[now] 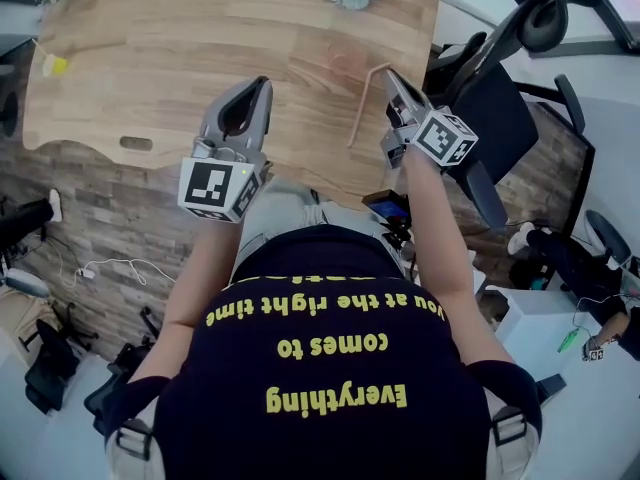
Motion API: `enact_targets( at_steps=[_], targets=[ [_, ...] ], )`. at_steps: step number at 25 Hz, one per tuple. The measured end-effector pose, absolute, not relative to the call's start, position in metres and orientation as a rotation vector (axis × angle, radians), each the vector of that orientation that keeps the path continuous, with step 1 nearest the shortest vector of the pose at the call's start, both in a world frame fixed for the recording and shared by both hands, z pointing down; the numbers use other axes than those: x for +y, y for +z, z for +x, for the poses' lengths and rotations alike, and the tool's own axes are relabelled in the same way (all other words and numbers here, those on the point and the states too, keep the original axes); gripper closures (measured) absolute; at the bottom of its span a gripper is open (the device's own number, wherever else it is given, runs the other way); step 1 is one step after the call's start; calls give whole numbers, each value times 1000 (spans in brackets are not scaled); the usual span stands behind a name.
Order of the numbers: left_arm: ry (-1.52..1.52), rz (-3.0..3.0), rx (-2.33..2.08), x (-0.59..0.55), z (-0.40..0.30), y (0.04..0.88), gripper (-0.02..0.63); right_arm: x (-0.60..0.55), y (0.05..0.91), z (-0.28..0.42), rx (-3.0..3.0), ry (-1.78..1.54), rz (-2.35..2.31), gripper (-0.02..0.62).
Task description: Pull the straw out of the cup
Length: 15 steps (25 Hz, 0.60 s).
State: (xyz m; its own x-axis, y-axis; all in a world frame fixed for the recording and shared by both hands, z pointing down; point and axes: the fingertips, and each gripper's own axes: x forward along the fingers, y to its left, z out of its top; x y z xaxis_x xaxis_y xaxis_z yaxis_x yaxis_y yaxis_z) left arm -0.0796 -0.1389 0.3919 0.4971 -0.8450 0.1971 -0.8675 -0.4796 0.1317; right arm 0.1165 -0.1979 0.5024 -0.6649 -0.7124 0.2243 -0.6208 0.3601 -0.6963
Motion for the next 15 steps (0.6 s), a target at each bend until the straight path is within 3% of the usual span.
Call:
enact_targets(
  at_steps=[15],
  targets=[
    [104, 2567, -1510, -127, -89, 369, 606, -182, 407, 116, 2582, -751, -1206, 589]
  ],
)
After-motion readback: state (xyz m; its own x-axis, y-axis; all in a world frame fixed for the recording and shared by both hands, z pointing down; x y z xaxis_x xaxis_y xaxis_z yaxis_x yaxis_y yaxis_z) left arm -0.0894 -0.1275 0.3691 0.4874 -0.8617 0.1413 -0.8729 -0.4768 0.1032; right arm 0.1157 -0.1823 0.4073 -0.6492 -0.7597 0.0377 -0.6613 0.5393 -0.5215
